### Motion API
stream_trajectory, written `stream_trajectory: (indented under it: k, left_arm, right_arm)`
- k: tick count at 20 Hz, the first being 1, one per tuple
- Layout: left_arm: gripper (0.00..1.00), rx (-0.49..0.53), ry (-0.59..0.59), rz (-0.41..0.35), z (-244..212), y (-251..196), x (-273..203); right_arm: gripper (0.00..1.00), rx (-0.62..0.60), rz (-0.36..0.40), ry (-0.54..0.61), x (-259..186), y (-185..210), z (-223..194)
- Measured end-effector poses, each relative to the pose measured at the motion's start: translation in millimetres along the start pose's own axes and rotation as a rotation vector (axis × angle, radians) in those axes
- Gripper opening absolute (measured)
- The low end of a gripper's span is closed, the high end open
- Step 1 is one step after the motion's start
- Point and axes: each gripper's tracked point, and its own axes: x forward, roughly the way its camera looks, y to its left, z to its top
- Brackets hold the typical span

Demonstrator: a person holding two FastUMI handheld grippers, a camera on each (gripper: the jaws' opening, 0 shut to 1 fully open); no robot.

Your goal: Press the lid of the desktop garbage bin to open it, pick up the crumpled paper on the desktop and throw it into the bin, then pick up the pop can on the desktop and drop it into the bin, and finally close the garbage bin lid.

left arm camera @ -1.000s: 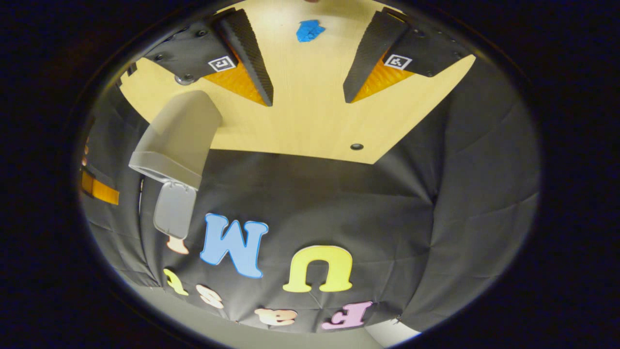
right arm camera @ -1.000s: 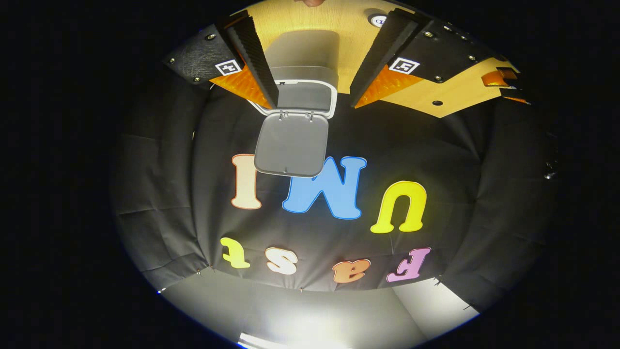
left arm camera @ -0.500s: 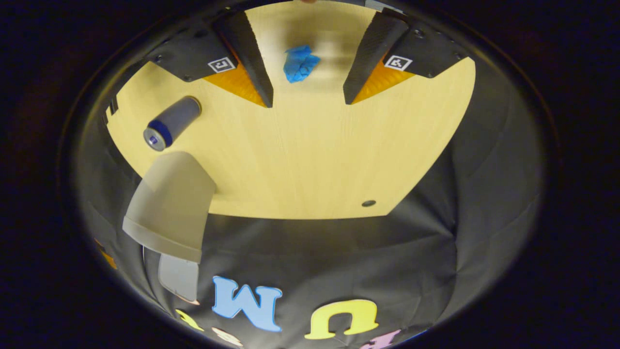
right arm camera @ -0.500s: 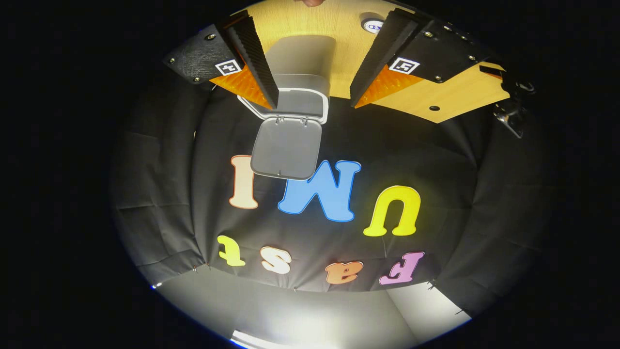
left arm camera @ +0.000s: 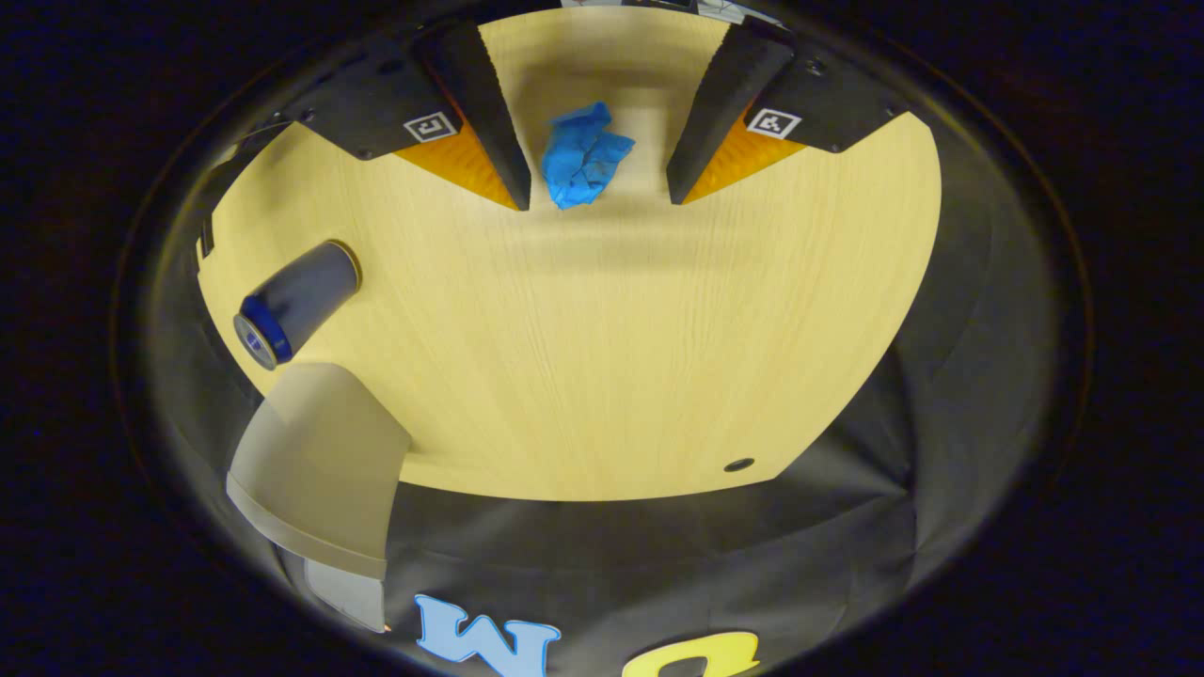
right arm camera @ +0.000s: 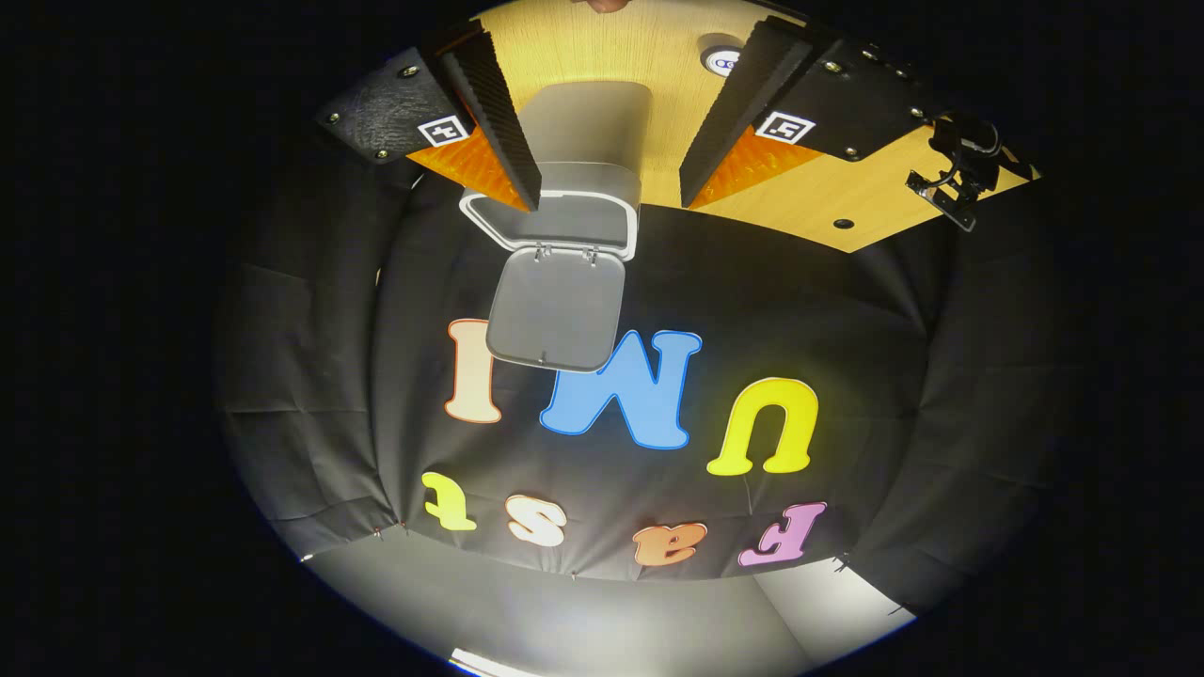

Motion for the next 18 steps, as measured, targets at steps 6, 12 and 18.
stream_trajectory:
  k: [6, 12, 18]
  left_arm:
    - [0.95, 0.005, 0.048, 0.001, -14, -4, 13]
    - [0.57, -0.012, 0.036, 0.024, 1, 0, 11]
    - [0.37, -0.020, -0.004, 0.029, 40, 10, -8]
  right_arm:
    - [1.00, 0.007, -0.014, 0.014, 1, -9, -5]
    - [0.95, 0.025, -0.004, 0.037, 7, -12, -12]
    - [0.95, 0.045, 0.006, 0.037, 9, -16, -16]
